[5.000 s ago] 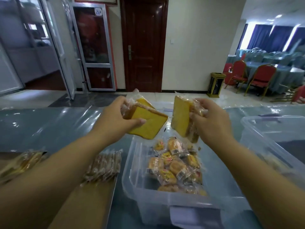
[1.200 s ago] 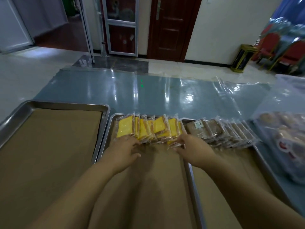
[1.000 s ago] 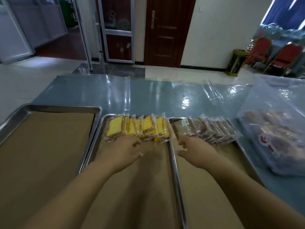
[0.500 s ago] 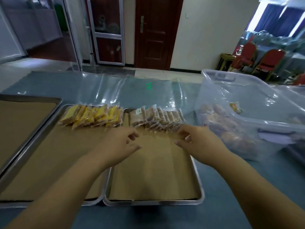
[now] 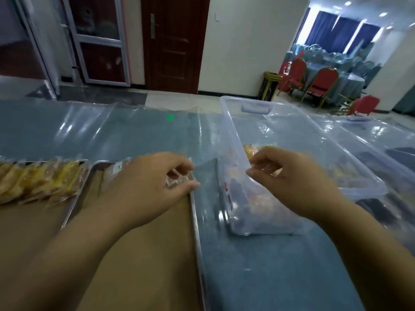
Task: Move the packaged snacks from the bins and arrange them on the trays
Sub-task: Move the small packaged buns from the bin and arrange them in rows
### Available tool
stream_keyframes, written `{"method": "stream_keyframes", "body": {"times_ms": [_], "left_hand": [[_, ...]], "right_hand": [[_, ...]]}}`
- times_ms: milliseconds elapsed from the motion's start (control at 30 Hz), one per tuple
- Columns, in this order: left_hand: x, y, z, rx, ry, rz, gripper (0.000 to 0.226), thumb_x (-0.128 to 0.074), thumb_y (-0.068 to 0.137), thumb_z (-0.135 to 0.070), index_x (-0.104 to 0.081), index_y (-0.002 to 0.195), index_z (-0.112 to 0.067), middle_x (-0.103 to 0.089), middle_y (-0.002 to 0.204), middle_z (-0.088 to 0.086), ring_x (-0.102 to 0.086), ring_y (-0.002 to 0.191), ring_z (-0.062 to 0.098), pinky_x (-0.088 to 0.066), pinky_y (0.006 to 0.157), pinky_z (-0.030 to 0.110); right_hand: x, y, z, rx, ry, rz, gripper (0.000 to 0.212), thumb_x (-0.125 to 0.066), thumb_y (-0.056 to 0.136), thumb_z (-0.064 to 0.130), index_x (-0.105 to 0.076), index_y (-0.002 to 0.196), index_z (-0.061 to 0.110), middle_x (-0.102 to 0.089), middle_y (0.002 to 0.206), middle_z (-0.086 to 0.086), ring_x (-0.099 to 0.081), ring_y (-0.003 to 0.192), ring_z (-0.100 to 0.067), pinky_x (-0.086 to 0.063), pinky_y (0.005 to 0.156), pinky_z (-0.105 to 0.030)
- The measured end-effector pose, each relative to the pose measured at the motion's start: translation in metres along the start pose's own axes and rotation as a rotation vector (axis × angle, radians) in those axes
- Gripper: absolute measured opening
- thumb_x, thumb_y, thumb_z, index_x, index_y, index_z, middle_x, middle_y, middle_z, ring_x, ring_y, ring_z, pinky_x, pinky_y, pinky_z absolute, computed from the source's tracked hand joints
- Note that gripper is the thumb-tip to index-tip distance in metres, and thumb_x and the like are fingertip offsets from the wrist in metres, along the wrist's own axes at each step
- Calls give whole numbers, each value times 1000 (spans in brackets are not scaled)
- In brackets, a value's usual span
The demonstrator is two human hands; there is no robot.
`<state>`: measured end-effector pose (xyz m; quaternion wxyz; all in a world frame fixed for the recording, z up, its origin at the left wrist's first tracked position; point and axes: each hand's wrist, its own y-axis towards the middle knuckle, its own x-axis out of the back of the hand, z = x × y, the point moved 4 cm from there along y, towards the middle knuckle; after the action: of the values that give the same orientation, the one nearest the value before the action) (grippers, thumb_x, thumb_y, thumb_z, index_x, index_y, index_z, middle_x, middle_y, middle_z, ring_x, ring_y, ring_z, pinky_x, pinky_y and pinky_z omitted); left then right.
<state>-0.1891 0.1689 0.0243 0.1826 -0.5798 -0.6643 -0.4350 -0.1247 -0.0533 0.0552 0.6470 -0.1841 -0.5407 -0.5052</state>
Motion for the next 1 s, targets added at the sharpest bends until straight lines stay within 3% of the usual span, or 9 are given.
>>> {"method": "stream_keyframes", "body": {"times_ms": [100,200,400,533,700,833,1000], "left_hand": [[-23,44,-15,-64,-53,0,24,-66,77,-44,-65,97,-31,-63,90,-20,-58,83,-4,-49,72,20],[-50,82,-29,-134,-52,49,26,-64,78,-46,-64,98,-30,-61,90,-20,-57,82,-2,-49,72,21],[-101,145,-57,-259,111,220,30,-57,83,-48,-61,105,-28,-62,100,-11,-56,89,9,-49,75,33],[-136,175,-65,-304,311,398,32,-54,86,-49,-53,114,-33,-57,112,-11,-54,99,11,-49,80,33],[-178,196,-60,-250,585,755,40,-61,85,-40,-48,122,-30,-56,116,-4,-54,99,16,-37,64,26],[-212,203,-57,-154,707,974,51,-66,83,-37,-46,129,-26,-57,119,0,-54,100,18,-30,58,24],[-251,210,-60,-80,787,1109,58,-66,84,-28,-41,135,-19,-55,124,5,-55,106,23,-43,74,30]], "right_hand": [[10,22,-40,-56,-48,3,13,-66,79,40,-65,90,33,-59,73,23,-61,74,-1,-49,67,-28],[15,40,-81,-103,-106,50,19,-64,80,43,-64,94,31,-65,81,14,-62,77,-8,-51,69,-32],[10,76,-157,-181,-250,322,28,-62,81,50,-58,105,36,-62,96,16,-59,83,-8,-52,78,-35],[-6,97,-191,-119,-344,555,40,-63,83,48,-53,118,33,-60,108,12,-56,88,-9,-47,76,-25],[-38,115,-210,52,-395,837,53,-67,82,40,-48,129,25,-57,121,5,-54,96,-12,-41,77,-23],[-48,125,-223,187,-464,913,55,-68,82,39,-49,130,21,-59,121,1,-56,102,-17,-44,83,-26],[-61,129,-244,284,-573,933,51,-69,82,34,-53,128,17,-60,120,-4,-57,104,-21,-44,78,-27]]}}
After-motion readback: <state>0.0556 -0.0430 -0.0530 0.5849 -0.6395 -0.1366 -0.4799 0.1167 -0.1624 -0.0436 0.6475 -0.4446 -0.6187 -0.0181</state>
